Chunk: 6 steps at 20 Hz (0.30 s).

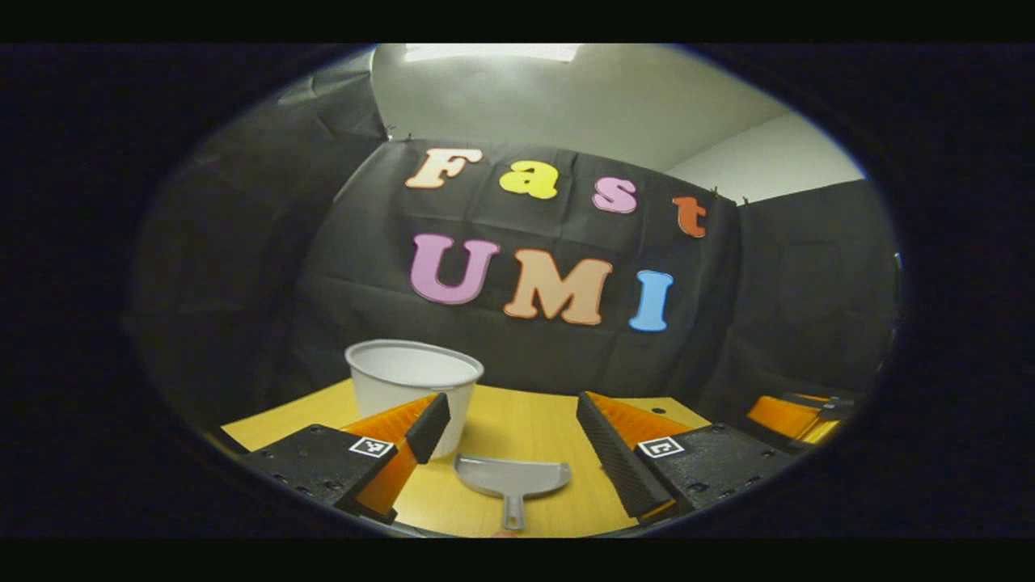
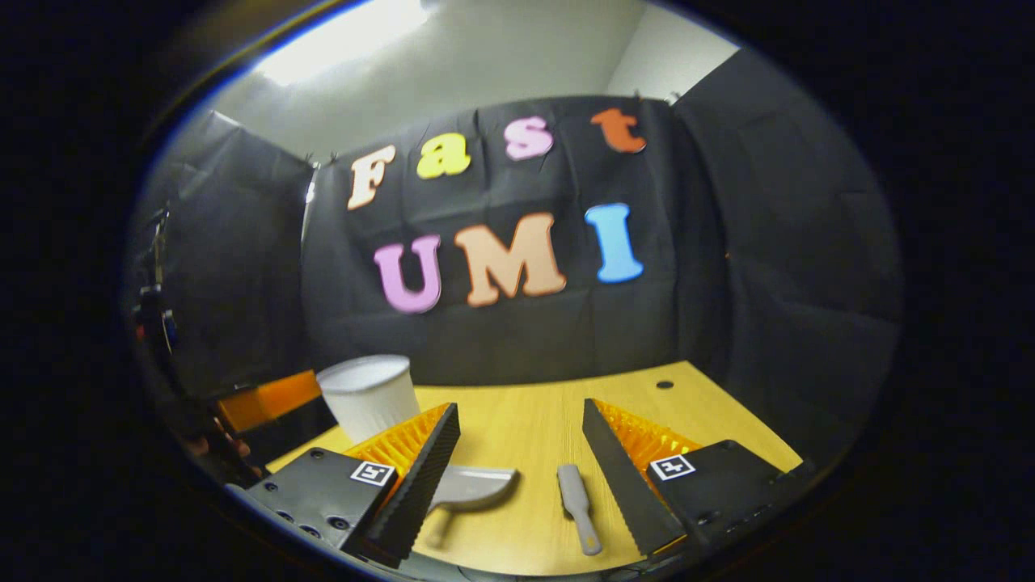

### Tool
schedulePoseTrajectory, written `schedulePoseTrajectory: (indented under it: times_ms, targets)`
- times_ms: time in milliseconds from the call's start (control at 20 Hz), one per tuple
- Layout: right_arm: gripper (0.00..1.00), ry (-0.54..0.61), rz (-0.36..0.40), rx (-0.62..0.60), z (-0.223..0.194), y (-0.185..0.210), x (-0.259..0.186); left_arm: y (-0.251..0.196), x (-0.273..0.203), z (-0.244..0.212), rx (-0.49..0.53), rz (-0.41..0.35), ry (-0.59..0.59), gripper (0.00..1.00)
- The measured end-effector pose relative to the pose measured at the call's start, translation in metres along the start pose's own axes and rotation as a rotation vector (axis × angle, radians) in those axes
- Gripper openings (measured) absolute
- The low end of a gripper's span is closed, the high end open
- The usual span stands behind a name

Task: Pick up the small broom and dustpan from the desktop, sweep the trash into the dustpan with the broom, and then empty the trash into the garbage bin.

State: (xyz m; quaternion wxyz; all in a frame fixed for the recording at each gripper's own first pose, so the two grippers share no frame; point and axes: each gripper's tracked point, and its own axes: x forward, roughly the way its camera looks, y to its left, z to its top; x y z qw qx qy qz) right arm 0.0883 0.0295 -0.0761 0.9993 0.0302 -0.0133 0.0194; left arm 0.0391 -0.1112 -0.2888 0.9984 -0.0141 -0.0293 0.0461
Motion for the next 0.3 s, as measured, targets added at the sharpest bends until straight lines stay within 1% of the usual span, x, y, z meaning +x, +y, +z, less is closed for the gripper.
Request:
schedulePoseTrajectory:
  times_ms: [100, 150, 200, 300]
  targets:
    - [0.98, -0.045, -0.043, -0.032, -0.005, -0.006, -0.005, -0.003, -0.003, 0.004, -0.015, 0.012, 0.010, 0.95]
    - [0.98, -0.056, -0.045, -0.057, -0.005, 0.003, -0.002, -0.005, -0.002, 0.007, -0.026, -0.005, 0.011, 0.92]
    - [0.98, -0.052, -0.038, -0.069, -0.004, 0.008, -0.001, -0.002, -0.001, 0.007, -0.016, -0.012, 0.015, 0.94]
    - [0.98, -0.026, -0.024, -0.060, -0.003, 0.007, 0.001, 0.008, -0.003, 0.006, 0.028, 0.030, 0.027, 0.94]
